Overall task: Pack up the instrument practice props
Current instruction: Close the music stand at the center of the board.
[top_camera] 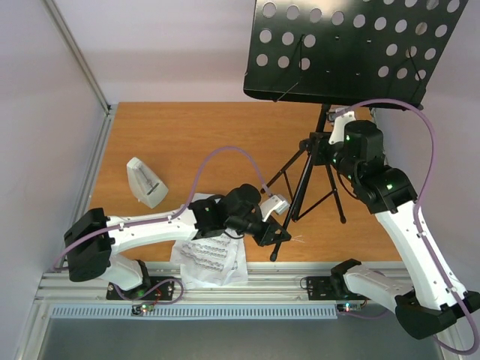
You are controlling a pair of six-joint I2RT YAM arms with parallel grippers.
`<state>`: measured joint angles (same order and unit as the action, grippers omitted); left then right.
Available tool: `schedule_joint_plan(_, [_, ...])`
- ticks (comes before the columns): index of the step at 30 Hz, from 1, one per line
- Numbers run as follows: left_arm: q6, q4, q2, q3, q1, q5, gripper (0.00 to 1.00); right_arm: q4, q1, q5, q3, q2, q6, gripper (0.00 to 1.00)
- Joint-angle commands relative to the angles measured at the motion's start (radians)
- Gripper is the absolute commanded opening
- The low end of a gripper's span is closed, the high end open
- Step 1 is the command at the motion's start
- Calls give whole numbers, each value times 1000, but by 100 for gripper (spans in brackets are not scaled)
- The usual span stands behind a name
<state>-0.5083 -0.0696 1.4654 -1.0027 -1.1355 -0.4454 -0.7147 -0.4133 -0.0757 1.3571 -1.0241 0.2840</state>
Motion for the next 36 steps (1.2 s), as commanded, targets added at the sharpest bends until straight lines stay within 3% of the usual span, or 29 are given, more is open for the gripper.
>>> schedule_joint_plan(1, [-77,224,-52,-56,16,-32,1,-59,-15,18,56,-6,13,1])
schedule_joint_plan(9, [-161,302,-44,-62,16,-76,1,-53,-15,-60,75,-100,44,1])
schedule_joint_plan(17, [-193,335,-35,-120,16,-133,0,-137,-14,-19,212,-220,36,1])
schedule_joint_plan(27, [-180,302,-69,-159,16,-122,1,-250,-15,48,338,-223,5,1])
schedule_joint_plan(36, [-237,308,-110,-148,16,-142,1,-349,-17,127,356,-197,-50,1])
